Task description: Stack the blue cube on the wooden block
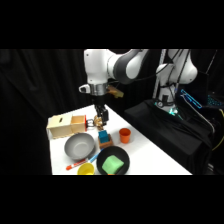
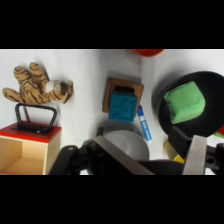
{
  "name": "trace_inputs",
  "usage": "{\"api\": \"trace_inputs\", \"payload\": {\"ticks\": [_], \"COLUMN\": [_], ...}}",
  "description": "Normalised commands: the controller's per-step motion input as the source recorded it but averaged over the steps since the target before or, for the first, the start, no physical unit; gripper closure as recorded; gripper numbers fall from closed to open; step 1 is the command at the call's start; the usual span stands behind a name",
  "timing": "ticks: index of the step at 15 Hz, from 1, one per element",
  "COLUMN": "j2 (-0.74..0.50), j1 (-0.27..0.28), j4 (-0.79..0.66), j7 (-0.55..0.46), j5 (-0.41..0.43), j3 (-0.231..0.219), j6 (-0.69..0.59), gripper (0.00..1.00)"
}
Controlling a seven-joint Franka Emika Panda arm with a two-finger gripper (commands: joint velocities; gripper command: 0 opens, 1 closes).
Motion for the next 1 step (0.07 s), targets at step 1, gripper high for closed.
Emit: {"api": "trace_inputs", "payload": {"ticks": [1], "j2": [-0.18], "j1": [-0.024], "j4": [0.16], "j7": [-0.17], "j5": [0.164], "j3": [-0.025], "j6": [-0.39], "gripper": [0.0]}}
